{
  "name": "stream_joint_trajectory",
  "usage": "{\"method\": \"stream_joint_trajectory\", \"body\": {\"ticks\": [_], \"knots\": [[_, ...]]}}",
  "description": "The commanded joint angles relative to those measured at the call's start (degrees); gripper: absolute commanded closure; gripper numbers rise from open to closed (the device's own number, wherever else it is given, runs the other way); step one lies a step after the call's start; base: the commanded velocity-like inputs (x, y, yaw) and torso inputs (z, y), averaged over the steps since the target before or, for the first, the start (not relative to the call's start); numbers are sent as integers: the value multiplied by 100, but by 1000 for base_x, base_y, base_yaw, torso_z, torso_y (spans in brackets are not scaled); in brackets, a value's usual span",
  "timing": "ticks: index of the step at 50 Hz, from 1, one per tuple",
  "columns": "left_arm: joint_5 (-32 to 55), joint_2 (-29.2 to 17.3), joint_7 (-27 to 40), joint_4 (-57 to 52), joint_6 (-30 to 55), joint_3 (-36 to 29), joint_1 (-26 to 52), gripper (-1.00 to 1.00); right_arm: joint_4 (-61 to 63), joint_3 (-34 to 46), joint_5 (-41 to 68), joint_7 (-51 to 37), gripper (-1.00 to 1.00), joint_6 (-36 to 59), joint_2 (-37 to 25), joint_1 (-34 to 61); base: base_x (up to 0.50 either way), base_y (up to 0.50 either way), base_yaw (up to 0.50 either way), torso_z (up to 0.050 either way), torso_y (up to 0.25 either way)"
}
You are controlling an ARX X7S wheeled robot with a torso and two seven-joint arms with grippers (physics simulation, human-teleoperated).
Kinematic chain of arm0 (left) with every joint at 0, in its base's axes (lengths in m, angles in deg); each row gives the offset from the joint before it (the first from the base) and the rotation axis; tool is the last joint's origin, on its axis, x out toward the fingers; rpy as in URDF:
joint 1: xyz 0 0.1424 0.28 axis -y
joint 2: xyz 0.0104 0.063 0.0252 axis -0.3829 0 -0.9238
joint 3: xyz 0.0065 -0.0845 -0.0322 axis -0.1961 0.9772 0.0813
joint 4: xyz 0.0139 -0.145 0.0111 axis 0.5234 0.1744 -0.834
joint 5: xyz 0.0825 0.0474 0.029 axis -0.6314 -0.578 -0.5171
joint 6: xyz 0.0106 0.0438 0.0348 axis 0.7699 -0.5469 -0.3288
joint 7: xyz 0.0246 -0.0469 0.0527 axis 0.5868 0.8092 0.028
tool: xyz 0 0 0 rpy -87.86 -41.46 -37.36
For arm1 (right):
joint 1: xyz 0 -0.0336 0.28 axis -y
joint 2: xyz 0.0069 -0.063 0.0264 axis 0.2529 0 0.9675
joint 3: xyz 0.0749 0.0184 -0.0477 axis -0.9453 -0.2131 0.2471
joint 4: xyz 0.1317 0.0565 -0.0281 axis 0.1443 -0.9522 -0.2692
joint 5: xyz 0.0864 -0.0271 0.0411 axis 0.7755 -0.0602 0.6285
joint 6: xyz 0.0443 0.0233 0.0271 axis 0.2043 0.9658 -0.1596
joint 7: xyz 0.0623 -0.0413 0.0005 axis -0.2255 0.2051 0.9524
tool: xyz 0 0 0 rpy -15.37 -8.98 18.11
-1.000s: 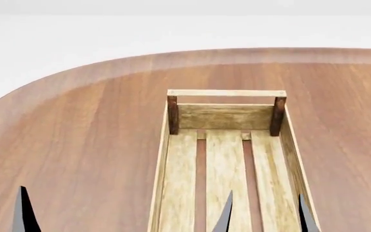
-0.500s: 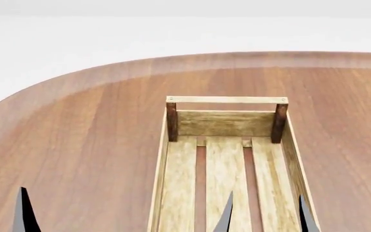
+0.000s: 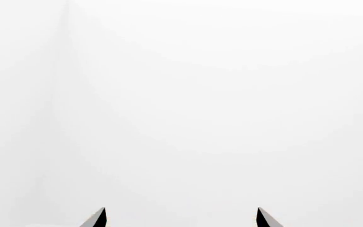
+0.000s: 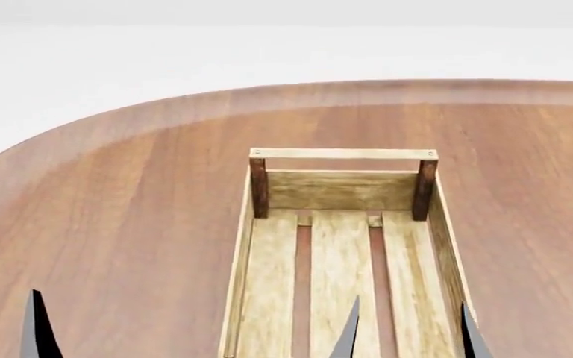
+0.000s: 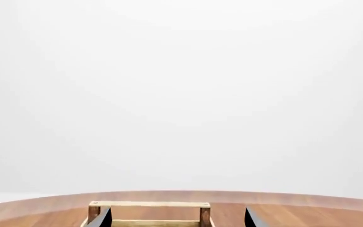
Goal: Pick up the cream cheese and put it in the tray.
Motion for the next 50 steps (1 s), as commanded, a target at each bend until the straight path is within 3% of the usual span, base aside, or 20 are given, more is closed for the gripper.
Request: {"method": "stream_joint_trajectory", "body": {"ticks": [1,10,50], "knots": [[0,-9,22,-7,-1,-25,5,-100,24,18,11,-23,-100,48,-27,9,-78,-238,0,0,0],[-4,-22,35,-9,8,-49,14,-100,-11,21,58,-24,-100,22,-40,29,-73,-255,0,0,0],[35,-76,95,40,-55,-101,17,-100,-39,141,-31,-128,-100,106,-71,65,20,0,0,0,0]]}}
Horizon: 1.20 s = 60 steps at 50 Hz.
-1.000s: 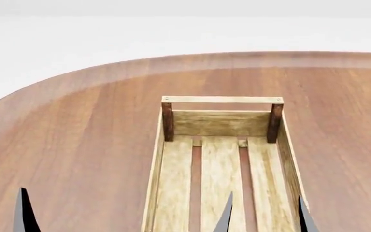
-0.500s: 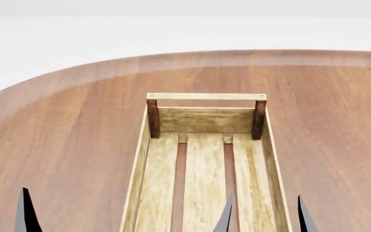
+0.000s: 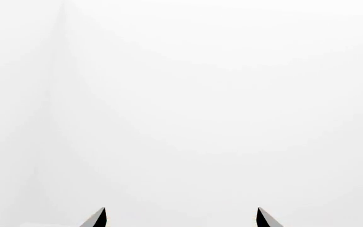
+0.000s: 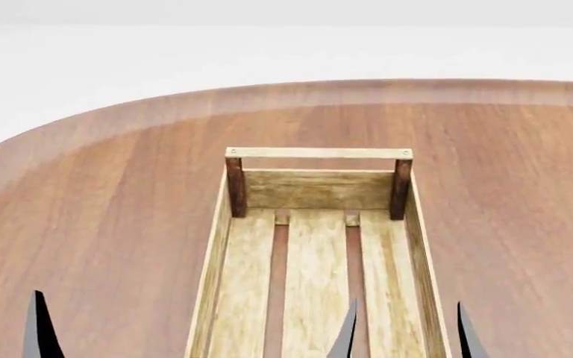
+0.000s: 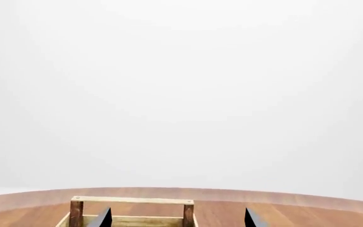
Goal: Pick up the cream cheese and put it in the tray.
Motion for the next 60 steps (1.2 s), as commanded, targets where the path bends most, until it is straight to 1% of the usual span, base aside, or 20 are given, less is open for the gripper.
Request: {"method": "stream_joint_trajectory", "body": {"ticks": [1,11,19,27,34,38,51,60], "knots": [[14,-21,22,-8,-12,-9,-7,-100,-20,22,27,-14,-100,0,-8,10,0,0,0,0,0],[20,-47,47,-47,-12,-7,-15,-100,-34,37,28,-29,-100,-5,-20,38,0,0,0,0,0],[70,-90,73,-154,-11,22,-38,-100,310,12,-108,-131,-100,360,-85,69,0,0,0,0,0],[187,-127,49,-163,-23,28,-38,-100,973,-78,-306,-284,-100,1004,-181,73,0,0,0,0,0],[271,-193,82,-310,-3,83,-86,-100,1717,-360,-307,-421,-100,1677,-307,33,0,0,0,0,0],[285,-219,107,-376,13,107,-103,-100,1957,-567,-261,-508,-100,1906,-359,22,0,0,0,0,0],[249,-273,181,-600,160,115,-76,-100,2032,-946,-252,-831,-100,2121,-312,6,0,0,0,0,0],[243,-287,189,-588,169,101,-68,-100,2102,-1333,-338,-1293,-100,2647,-139,14,0,0,0,0,0]]}}
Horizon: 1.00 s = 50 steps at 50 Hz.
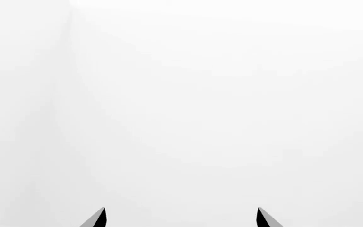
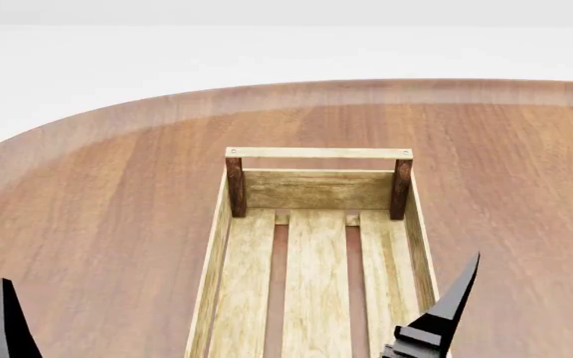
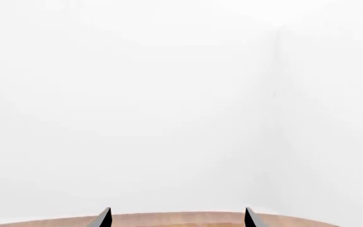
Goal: Pick up the cream cheese and put it in the tray.
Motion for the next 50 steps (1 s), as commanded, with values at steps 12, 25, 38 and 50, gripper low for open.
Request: {"method": "stream_joint_trajectory", "body": {"ticks": [12,25,38,50], "knots": [[5,-34,33,2,11,-19,6,-100,201,-808,51,-806,-100,840,328,-93,0,0,0,0,0],[28,-36,4,133,-78,-46,4,-100,77,-1147,101,-1347,-100,1452,693,94,0,0,0,0,0],[63,-56,3,173,-105,-53,12,-100,387,-1320,-64,-2056,-100,2862,1138,331,0,0,0,0,0],[67,-70,19,182,-118,-58,12,-100,554,-1533,48,-2280,-100,3589,1357,437,0,0,0,0,0]]}}
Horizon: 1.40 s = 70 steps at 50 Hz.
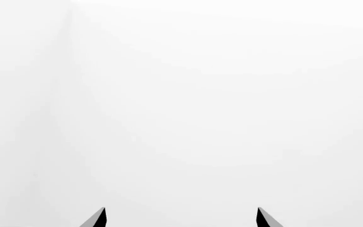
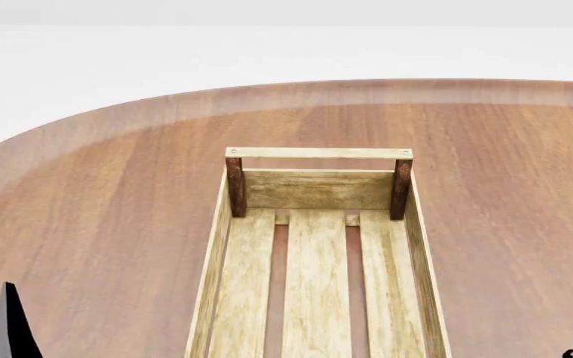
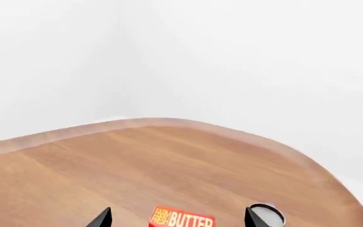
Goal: Pick up the cream cheese and put it in the tray.
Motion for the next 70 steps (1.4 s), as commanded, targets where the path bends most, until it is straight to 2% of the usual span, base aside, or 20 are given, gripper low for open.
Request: {"method": "stream_joint_trajectory", "body": {"ticks": [1,4,11,26,42,53,70], "knots": [[5,-14,10,19,-19,-6,1,-100,178,-215,62,-284,-100,762,225,103,0,0,0,0,0],[4,-16,14,20,-24,-10,-1,-100,216,-333,150,-315,-100,1046,308,140,0,0,0,0,0],[-2,-22,17,39,-46,-17,-5,-100,161,-321,6,-598,-100,1017,345,105,0,0,0,0,0],[-51,-61,76,-102,46,-37,-31,-100,200,-871,704,-227,-100,936,423,-80,0,0,0,0,0],[-79,-78,112,-143,74,-62,-13,-100,-8,-1169,992,-254,-100,795,389,-173,0,0,0,0,0],[-96,-97,146,-159,121,-62,2,-100,-274,-1267,1101,-256,-100,408,385,-391,0,0,0,0,0],[-87,-127,184,-176,115,-55,-4,-100,-668,-1373,1107,-759,-100,58,597,-395,0,0,0,0,0]]}}
